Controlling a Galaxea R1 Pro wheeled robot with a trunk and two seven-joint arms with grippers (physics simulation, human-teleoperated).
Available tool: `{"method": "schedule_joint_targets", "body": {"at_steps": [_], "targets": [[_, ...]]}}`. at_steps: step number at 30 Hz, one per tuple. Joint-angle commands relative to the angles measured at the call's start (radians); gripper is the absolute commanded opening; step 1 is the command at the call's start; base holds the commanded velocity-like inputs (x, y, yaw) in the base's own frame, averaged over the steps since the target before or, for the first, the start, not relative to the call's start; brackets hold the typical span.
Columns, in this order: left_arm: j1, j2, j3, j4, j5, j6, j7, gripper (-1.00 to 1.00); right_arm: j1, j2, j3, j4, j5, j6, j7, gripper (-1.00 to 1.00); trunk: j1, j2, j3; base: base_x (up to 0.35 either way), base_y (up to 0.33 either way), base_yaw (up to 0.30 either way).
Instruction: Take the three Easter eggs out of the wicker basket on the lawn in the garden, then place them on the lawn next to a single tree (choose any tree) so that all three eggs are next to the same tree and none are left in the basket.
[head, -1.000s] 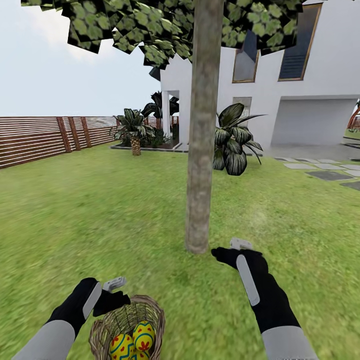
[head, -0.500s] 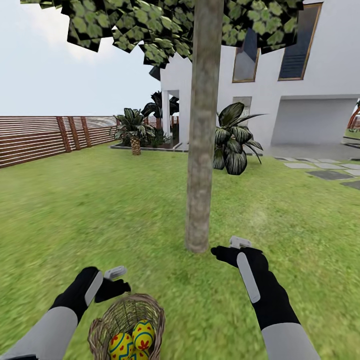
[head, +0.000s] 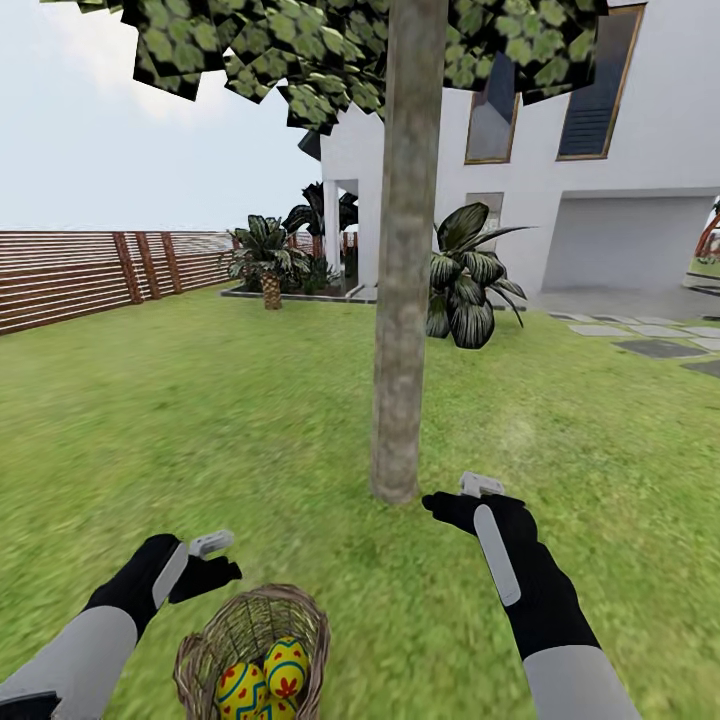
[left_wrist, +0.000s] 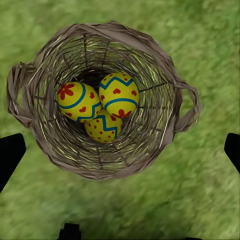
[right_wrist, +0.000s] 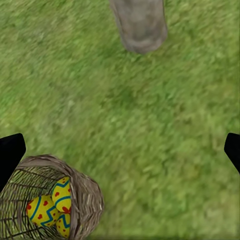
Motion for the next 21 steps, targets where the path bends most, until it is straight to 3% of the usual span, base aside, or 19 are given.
{"method": "schedule_joint_targets", "body": {"at_steps": [1,7,21], "targets": [[-0.005,0.003,0.005,0.016,0.0,-0.007,-0.003,1.0,-0.001,0.001,-0.002,-0.001,-0.011,0.003,-0.008,1.0,0.004,-0.008,-0.004,0.0,0.0,0.0],[-0.021,0.009,0.006,0.096,0.001,-0.062,-0.003,1.0,-0.001,0.0,-0.003,-0.001,-0.011,0.003,-0.008,1.0,0.027,-0.05,-0.023,0.0,0.0,0.0],[-0.022,0.002,0.008,0.114,0.001,-0.144,0.008,1.0,0.0,0.001,0.006,-0.011,-0.012,0.005,-0.007,1.0,0.081,-0.148,-0.067,0.0,0.0,0.0]]}}
